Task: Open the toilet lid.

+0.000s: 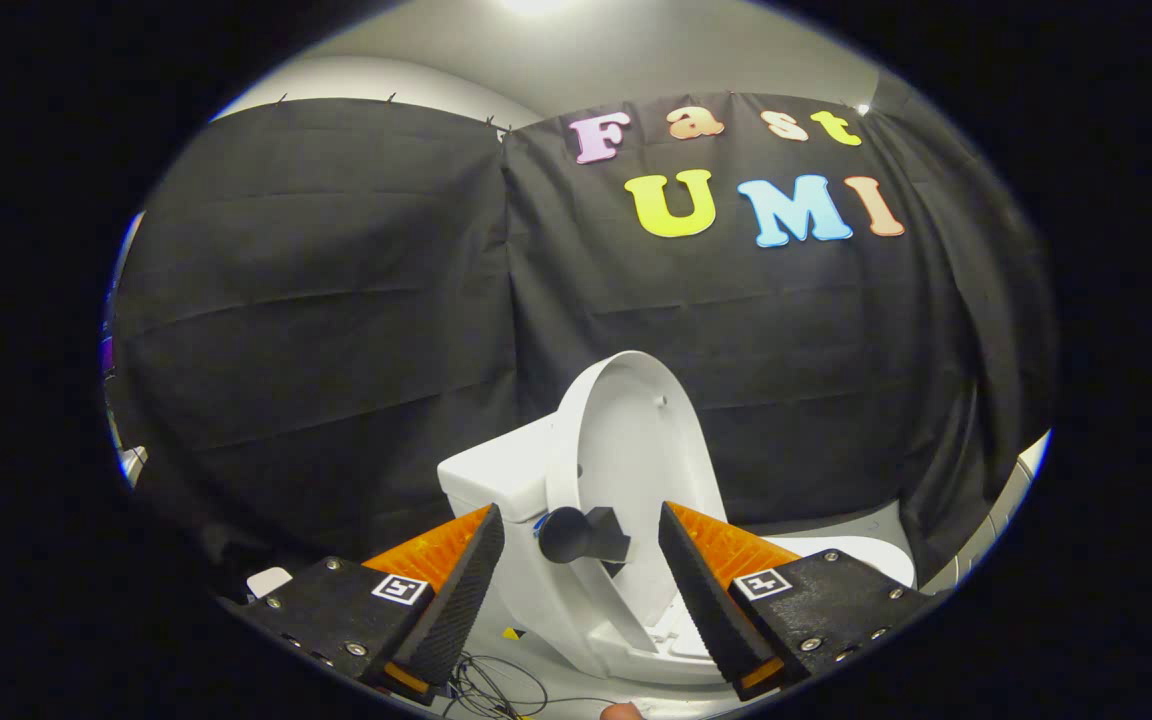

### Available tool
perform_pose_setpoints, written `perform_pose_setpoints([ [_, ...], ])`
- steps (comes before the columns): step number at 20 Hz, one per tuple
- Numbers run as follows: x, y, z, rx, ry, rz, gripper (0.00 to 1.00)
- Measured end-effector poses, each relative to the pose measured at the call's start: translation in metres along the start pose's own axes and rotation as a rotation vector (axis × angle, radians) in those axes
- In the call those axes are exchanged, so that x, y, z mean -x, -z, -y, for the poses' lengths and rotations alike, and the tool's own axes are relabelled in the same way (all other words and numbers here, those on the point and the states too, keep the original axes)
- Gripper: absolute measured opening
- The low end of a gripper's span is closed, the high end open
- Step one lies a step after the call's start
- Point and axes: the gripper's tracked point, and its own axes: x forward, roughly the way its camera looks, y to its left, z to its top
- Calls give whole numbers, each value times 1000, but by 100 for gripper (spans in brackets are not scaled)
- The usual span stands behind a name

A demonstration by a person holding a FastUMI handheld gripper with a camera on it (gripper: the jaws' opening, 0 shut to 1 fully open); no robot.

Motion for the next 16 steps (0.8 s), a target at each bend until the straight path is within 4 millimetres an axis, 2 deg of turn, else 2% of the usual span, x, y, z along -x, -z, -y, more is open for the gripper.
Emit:
perform_pose_setpoints([
  [7,39,-42,65,50,107,118,95],
  [12,69,-51,107,106,177,144,95],
  [16,89,-50,131,100,221,157,95],
])
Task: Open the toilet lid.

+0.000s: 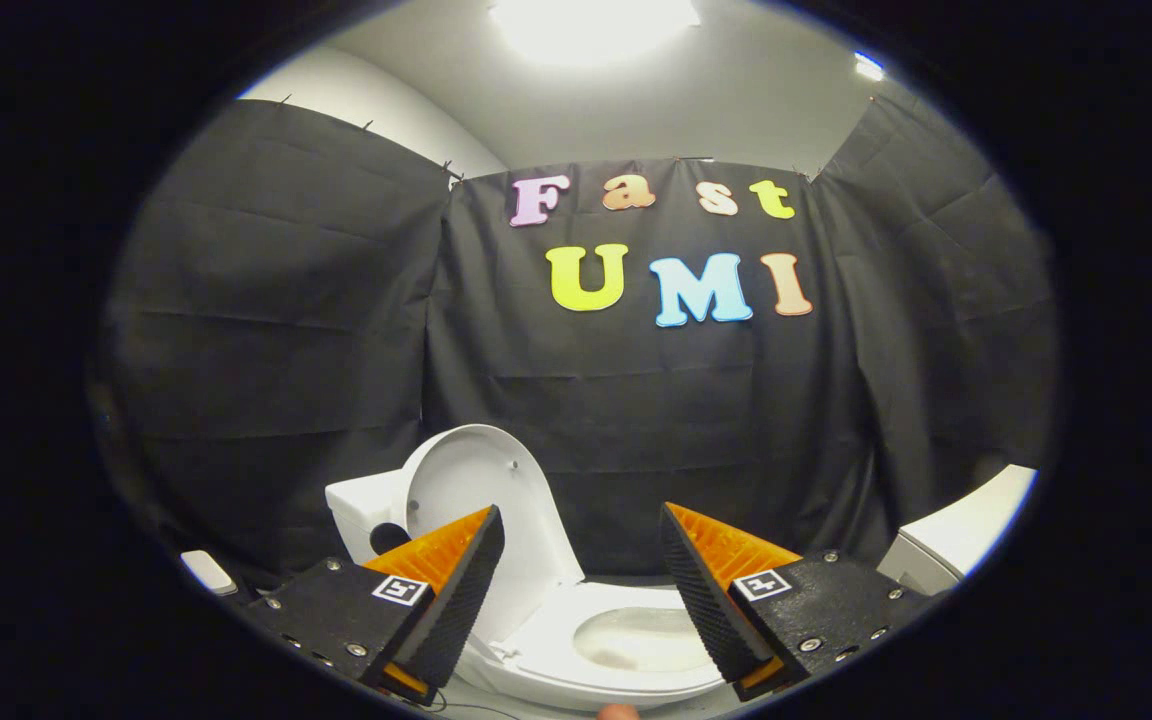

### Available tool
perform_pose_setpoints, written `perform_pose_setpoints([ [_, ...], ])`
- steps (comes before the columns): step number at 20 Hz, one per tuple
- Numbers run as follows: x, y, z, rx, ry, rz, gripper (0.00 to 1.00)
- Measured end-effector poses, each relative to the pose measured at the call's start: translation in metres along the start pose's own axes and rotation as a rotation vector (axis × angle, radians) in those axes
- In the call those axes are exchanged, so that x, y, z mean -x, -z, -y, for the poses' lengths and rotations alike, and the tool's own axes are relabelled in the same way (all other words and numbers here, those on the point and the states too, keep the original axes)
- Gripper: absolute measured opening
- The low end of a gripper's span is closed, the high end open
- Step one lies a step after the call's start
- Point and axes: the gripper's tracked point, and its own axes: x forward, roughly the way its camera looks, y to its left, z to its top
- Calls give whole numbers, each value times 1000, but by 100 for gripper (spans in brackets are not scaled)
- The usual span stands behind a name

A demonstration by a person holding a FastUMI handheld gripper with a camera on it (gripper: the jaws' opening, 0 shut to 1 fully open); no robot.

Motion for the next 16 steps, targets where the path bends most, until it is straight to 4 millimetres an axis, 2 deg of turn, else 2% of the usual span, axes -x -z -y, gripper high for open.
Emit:
perform_pose_setpoints([
  [8,27,-2,34,-9,52,31,95],
  [13,34,6,57,-24,96,33,95],
  [16,35,9,63,-26,110,30,95],
])
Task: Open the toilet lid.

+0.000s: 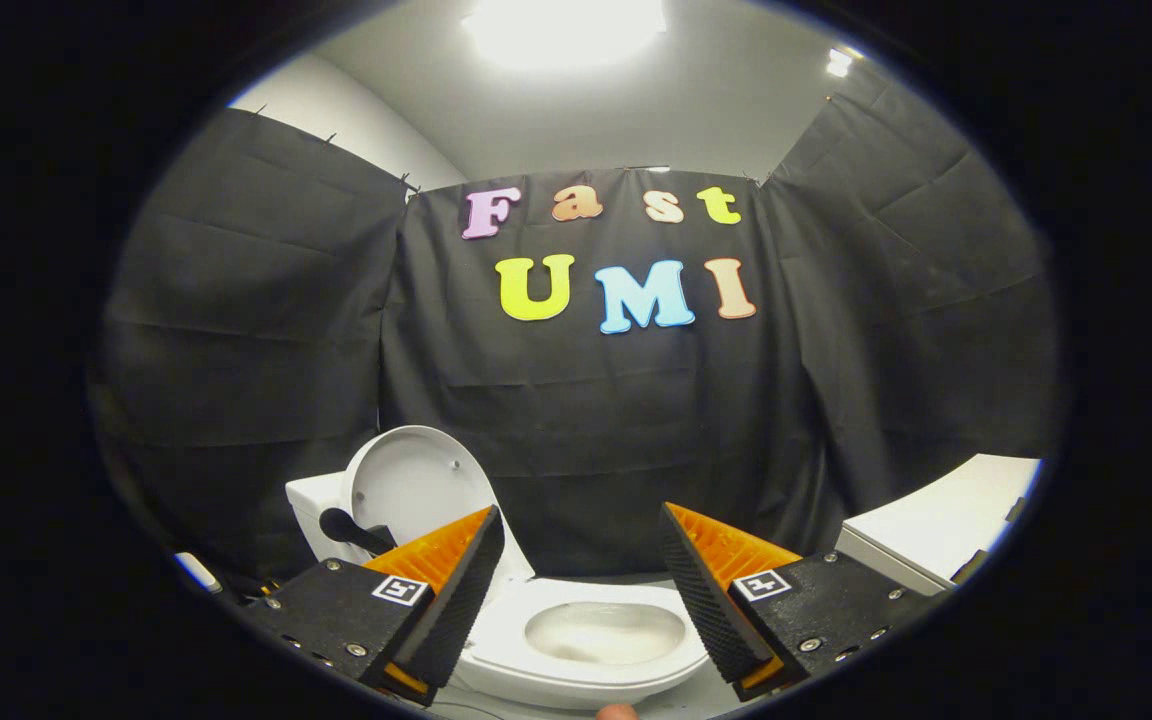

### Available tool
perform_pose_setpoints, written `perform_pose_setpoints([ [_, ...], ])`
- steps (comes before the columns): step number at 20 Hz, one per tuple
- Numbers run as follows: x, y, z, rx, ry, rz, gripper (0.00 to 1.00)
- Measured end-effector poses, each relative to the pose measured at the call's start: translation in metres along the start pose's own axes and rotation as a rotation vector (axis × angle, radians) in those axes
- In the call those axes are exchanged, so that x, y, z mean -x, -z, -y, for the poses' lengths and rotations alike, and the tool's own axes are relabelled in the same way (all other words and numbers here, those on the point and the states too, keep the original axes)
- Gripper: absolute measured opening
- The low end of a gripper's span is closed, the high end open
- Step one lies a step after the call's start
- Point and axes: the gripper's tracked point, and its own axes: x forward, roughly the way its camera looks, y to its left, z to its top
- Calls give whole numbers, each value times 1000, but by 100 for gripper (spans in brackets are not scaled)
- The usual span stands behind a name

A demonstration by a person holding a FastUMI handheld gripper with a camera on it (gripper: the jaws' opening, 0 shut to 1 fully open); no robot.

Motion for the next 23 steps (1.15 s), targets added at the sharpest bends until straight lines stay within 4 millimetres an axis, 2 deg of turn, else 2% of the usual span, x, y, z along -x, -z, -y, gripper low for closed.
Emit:
perform_pose_setpoints([
  [6,3,3,8,-7,18,4,95],
  [20,6,0,7,-21,20,9,95],
  [23,4,4,7,-26,19,-1,95],
])
